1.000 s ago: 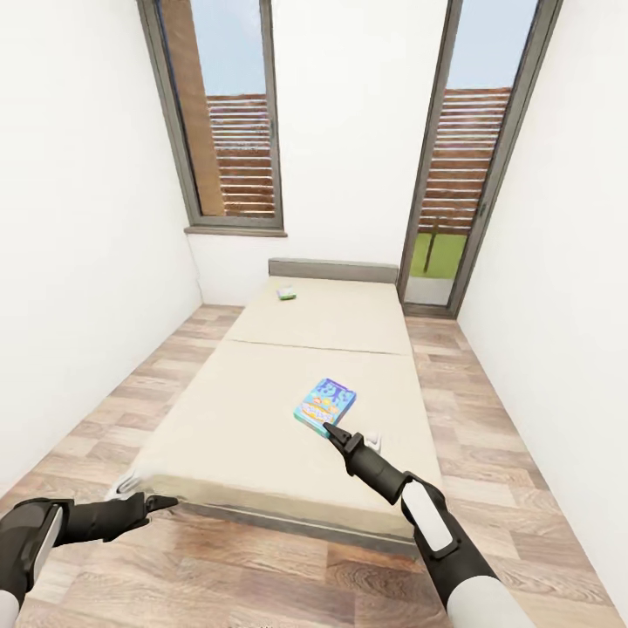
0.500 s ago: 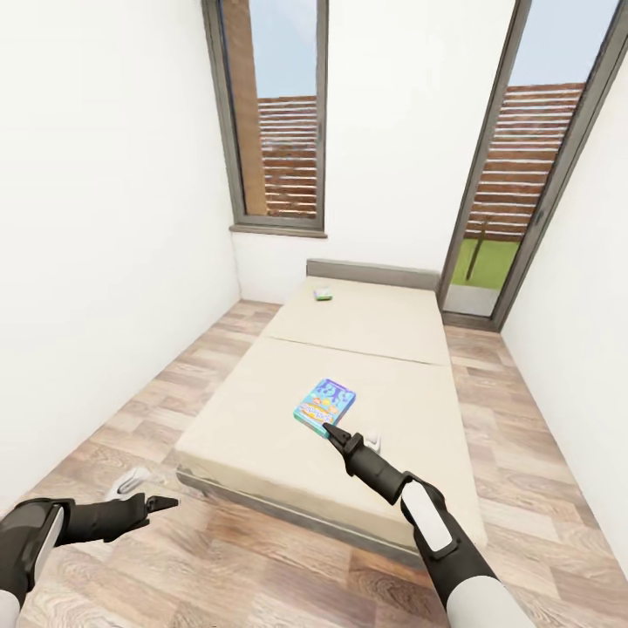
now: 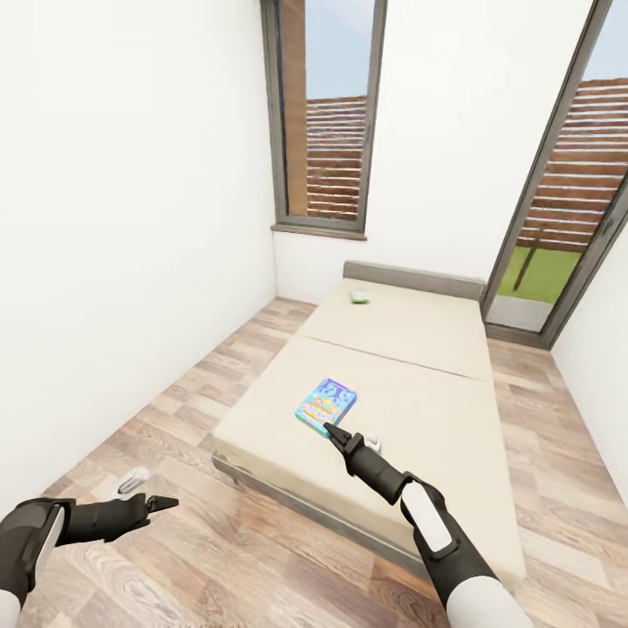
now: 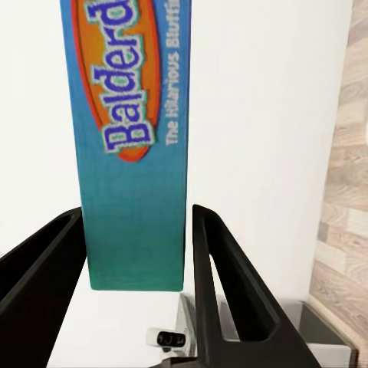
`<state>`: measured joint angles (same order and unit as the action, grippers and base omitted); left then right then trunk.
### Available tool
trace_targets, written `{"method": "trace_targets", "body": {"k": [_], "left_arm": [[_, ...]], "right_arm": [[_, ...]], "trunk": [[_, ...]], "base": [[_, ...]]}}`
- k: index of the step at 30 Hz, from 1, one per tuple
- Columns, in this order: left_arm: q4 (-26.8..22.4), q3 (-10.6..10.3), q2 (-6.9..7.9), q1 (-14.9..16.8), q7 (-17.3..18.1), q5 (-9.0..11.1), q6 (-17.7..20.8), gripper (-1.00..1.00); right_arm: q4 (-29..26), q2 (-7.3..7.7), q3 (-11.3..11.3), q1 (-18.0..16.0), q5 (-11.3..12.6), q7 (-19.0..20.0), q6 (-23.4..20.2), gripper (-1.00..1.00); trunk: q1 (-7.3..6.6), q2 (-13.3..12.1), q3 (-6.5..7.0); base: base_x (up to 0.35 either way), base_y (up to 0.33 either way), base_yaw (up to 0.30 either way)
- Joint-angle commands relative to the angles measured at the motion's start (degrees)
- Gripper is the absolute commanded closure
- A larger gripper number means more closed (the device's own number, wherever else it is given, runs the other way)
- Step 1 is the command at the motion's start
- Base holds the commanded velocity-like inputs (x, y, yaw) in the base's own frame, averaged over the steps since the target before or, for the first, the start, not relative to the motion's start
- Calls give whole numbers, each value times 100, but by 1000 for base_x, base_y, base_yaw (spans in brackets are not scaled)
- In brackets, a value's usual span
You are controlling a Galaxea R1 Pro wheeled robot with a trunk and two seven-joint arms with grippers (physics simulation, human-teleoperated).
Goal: Put all the toys in the child's room - the three board games (two on the bed and one on the table), the two jigsaw puzzles on the table, and the tennis ball on the table - inside the toy box on the table in the child's room.
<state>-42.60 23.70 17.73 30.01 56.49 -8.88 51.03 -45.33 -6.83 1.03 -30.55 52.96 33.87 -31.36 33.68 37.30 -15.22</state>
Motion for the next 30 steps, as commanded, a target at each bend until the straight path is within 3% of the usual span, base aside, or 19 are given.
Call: {"method": "trace_targets", "body": {"k": [1, 11, 30], "left_arm": [[-3, 22, -5, 6, 54, -62, 32, -100], [-3, -207, -3, 8, 55, -60, 29, -100], [-3, -225, -7, 9, 52, -62, 29, -100]], "right_arm": [[-2, -3, 11, -4, 53, -1, -44, 100], [-2, 2, 11, -4, 55, 6, -42, 100], [-2, -3, 11, -4, 48, -3, -37, 100]], "trunk": [[-21, -34, 10], [-241, -435, 190], [-658, -1197, 531]], "base": [[0, 0, 290], [0, 0, 290], [0, 0, 290]]}}
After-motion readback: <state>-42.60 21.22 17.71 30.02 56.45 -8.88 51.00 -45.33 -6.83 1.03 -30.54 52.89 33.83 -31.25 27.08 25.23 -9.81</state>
